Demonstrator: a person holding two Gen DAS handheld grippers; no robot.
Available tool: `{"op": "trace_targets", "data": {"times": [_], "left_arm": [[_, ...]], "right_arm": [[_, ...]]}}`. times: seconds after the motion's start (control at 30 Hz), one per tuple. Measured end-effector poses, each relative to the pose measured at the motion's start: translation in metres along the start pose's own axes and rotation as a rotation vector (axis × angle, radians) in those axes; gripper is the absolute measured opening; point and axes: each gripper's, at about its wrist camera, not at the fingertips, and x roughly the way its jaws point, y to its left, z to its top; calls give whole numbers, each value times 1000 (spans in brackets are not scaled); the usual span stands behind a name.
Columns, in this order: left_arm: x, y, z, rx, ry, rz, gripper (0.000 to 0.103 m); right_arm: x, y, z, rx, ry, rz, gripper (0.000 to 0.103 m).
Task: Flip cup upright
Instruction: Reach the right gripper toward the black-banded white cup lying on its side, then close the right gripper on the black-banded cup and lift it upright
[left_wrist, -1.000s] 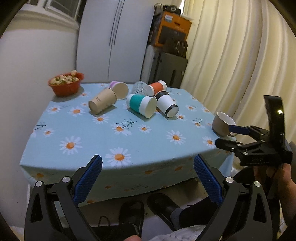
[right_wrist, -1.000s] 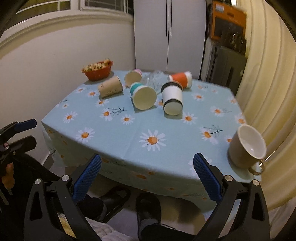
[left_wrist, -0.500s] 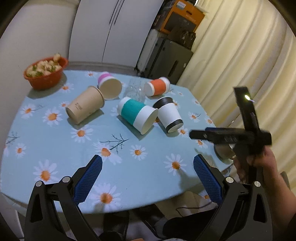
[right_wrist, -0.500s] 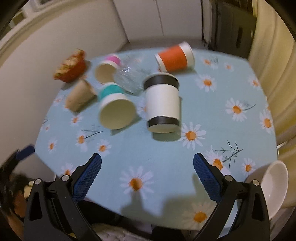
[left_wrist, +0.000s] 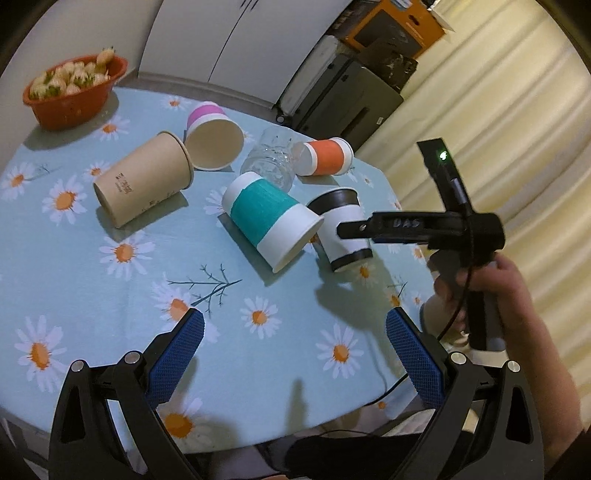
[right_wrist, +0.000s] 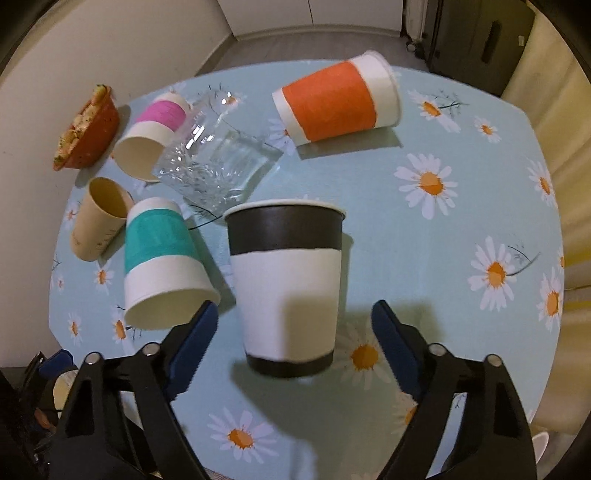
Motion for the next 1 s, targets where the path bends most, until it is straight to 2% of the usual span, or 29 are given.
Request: {"op": "trace_targets", "data": {"times": [0.13,0.2,0.23,0.37,0.5,0.73,0.87,1.0], "left_arm": [[9,6,6,-39,24,-44,96],[12,7,5,-49,36,-53,96],[13,7,5,-51,38,-52,96],[15,13,0,-57,46,-39,96],[10,15,-4,-58,44,-34,96],[-13,9,-13,-55,21,-37,96],[-26,7,-22,-60,14,-36,96],[-43,8,-34,-73,-6,-55,96]], "right_arm": [[9,-1,8,1,36,1,75],[13,-2,10,4,56,-1,64],[14,-3,10,11,65,4,62],[10,-5,7,16,65,16,62],[-5,-8,-2,44,53,71,62],[-43,-9,-40,116,20,195,62],[-45,5,-70,156,24,260,62],[-30,28,-98,158,49,280,62]]}}
